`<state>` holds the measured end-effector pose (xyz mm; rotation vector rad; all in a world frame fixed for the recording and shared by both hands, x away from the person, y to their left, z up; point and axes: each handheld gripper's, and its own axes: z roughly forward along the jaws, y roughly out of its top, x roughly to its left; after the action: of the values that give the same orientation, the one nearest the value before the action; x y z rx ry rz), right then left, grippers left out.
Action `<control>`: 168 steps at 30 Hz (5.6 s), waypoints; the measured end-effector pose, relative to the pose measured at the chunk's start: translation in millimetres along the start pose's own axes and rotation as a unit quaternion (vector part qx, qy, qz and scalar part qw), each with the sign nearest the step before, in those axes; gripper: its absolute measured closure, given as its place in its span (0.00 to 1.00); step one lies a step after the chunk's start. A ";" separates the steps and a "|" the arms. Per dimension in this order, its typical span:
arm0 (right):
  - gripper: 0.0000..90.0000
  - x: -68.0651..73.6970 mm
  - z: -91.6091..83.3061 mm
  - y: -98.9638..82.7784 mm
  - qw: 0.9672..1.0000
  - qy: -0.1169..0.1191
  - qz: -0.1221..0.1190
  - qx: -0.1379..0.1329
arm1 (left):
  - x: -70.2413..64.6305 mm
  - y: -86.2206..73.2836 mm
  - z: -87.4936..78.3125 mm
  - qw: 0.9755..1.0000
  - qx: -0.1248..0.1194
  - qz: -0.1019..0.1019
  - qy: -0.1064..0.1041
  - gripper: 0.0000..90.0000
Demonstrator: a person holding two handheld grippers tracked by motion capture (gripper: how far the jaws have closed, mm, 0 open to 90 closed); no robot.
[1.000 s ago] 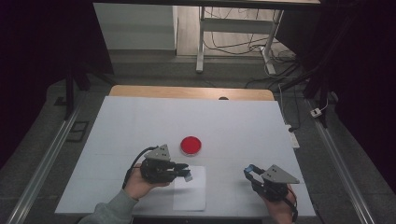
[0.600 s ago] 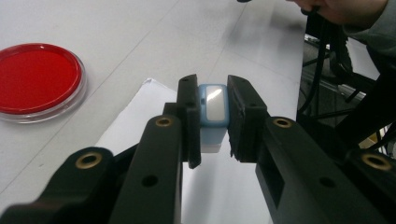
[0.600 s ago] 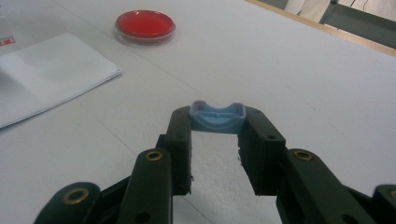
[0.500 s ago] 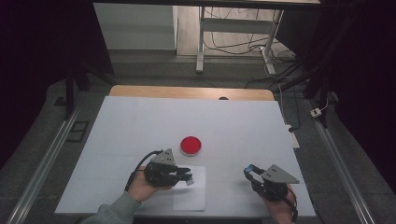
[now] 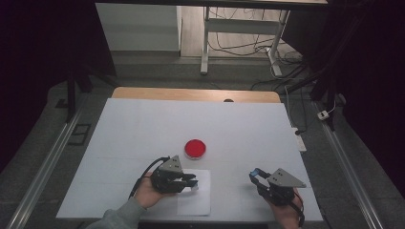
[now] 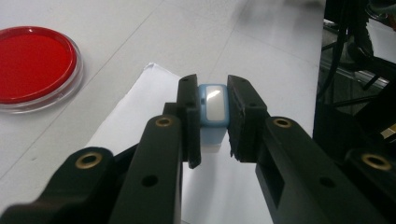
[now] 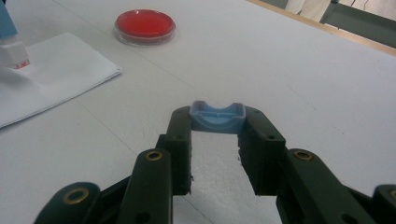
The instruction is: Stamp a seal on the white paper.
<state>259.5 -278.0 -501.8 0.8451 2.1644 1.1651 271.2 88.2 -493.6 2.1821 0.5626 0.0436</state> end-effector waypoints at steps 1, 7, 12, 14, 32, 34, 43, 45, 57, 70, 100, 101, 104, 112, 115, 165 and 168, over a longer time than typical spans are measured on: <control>0.72 0.0 0.0 0.0 1.000 0.000 0.000 0.000 | 0.0 -0.4 0.6 1.000 0.000 0.000 0.000 0.84; 0.72 -0.2 0.3 -0.1 1.000 0.000 -0.001 0.000 | -0.5 -1.4 3.4 1.000 0.005 0.004 0.006 0.84; 0.72 0.1 0.3 -0.1 1.000 -0.002 -0.002 0.001 | -1.0 -2.1 5.1 1.000 0.002 0.006 0.009 0.84; 0.72 0.1 0.4 -0.1 1.000 -0.002 -0.002 0.001 | -0.7 -2.7 6.5 1.000 0.004 0.005 0.009 0.84; 0.72 0.3 0.5 -0.2 1.000 -0.003 -0.002 0.001 | -1.0 -4.9 11.4 1.000 0.010 0.011 0.019 0.84; 0.72 0.2 0.6 -0.2 1.000 -0.003 -0.002 0.002 | -1.5 -5.1 12.2 1.000 0.012 0.011 0.020 0.84; 0.72 0.1 0.4 -0.2 1.000 -0.001 -0.002 0.000 | -2.3 -6.0 13.2 1.000 0.013 0.013 0.020 0.84; 0.72 0.1 0.3 -0.2 1.000 -0.003 -0.002 0.001 | -2.4 -6.1 13.2 1.000 0.013 0.013 0.020 0.85; 0.72 0.1 0.2 -0.1 1.000 0.000 -0.001 0.000 | -6.8 -4.4 16.9 0.999 0.032 0.028 0.033 0.85; 0.72 0.4 0.1 0.1 1.000 -0.001 -0.003 0.000 | -8.1 -4.1 18.3 0.998 0.037 0.030 0.036 0.85; 0.72 1.4 -0.2 0.7 1.000 0.000 -0.005 -0.001 | -9.9 -2.3 19.1 0.997 0.052 0.040 0.043 0.85; 0.72 1.4 -0.2 0.6 1.000 0.000 -0.005 0.000 | -9.7 -2.4 19.2 0.997 0.051 0.039 0.042 0.85; 0.72 1.8 -0.1 0.7 1.000 0.000 -0.004 0.000 | -9.9 -2.5 19.2 0.997 0.052 0.040 0.043 0.85; 0.72 1.9 -0.2 0.6 1.000 -0.001 -0.004 -0.001 | -10.0 -2.7 19.2 0.997 0.052 0.039 0.042 0.85; 0.72 2.4 -0.3 0.9 1.000 -0.003 -0.005 0.000 | -10.2 -3.0 19.0 0.997 0.052 0.039 0.042 0.85; 0.72 0.9 -0.8 0.8 1.000 -0.001 -0.003 -0.005 | 0.7 9.7 -41.7 0.996 -0.082 -0.028 0.022 0.85; 0.72 1.2 -0.8 1.0 1.000 -0.001 -0.003 -0.003 | 3.0 9.8 -49.0 0.994 -0.095 -0.038 0.025 0.85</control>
<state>258.4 -277.1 -500.8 0.8358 2.1587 1.1660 266.6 120.7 -455.8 1.9785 0.6437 0.1071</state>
